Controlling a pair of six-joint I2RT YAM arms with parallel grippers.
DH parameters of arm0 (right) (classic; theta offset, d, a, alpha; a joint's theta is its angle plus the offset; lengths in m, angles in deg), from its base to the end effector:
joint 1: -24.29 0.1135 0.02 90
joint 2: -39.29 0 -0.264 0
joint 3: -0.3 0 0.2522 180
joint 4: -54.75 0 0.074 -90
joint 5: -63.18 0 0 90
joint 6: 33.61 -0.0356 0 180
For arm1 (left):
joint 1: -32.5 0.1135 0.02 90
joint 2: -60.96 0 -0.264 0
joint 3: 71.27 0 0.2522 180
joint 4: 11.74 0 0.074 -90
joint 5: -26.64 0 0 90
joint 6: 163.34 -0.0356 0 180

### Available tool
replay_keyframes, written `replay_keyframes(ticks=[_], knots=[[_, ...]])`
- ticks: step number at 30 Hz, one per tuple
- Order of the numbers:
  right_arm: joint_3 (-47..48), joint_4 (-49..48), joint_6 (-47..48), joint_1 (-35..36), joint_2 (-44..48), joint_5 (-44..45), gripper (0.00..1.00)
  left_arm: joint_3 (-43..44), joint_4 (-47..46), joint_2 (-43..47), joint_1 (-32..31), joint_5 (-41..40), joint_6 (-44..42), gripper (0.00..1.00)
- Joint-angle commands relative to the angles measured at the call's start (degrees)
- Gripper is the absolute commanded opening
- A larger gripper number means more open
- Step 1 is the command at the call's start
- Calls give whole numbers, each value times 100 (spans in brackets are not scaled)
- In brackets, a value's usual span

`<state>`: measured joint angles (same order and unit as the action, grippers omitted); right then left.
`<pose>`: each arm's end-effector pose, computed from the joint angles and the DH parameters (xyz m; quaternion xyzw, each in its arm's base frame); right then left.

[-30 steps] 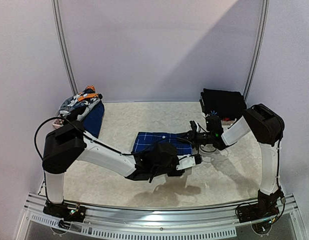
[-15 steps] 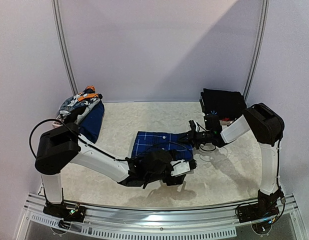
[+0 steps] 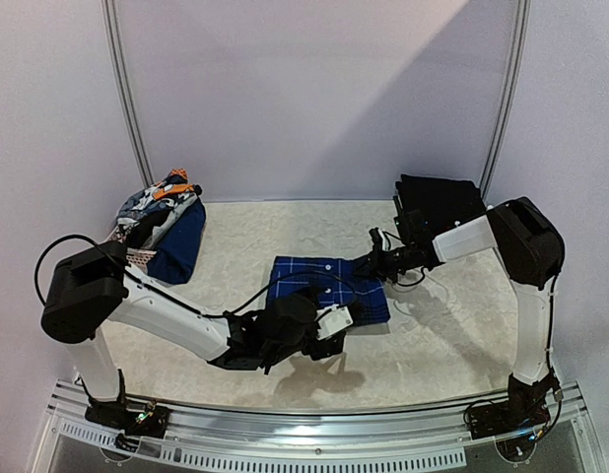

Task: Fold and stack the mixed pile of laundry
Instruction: Pick up the square-folded shirt from the center of the board, then place the square-folded shirt at the corner of the board.

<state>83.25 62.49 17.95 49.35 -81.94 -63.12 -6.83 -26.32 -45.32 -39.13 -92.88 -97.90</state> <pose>0.3771 0.1996 0.1091 -0.0132 0.8887 0.4329 0.1506 0.1349 -0.3506 0.1506 0.5259 0.6502 -0.0016 0.5484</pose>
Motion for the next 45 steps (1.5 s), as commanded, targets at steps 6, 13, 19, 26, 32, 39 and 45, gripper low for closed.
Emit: replay_keyframes(ticks=[6,13,19,26,32,39,45], knots=[[846,1656,1022,-24,134,768,0,-406,253,509,1,-901,694,100],[1461,2424,1515,-37,41,1132,0,-857,234,879,266,-999,1117,100],[1974,2941,1873,-102,-47,1412,0,-1161,250,1057,563,-1047,1529,100],[2657,3577,2298,-148,-161,1924,0,-1398,173,1214,840,-838,1827,100],[3216,4051,2586,-289,-337,2304,0,-1511,95,1260,935,-759,1940,100],[3907,4545,2981,-513,-448,2740,0,-1650,-74,1238,1087,-557,2034,100],[4592,4981,3356,-660,-591,3260,0,-1704,-203,1284,1117,-479,2007,99]])
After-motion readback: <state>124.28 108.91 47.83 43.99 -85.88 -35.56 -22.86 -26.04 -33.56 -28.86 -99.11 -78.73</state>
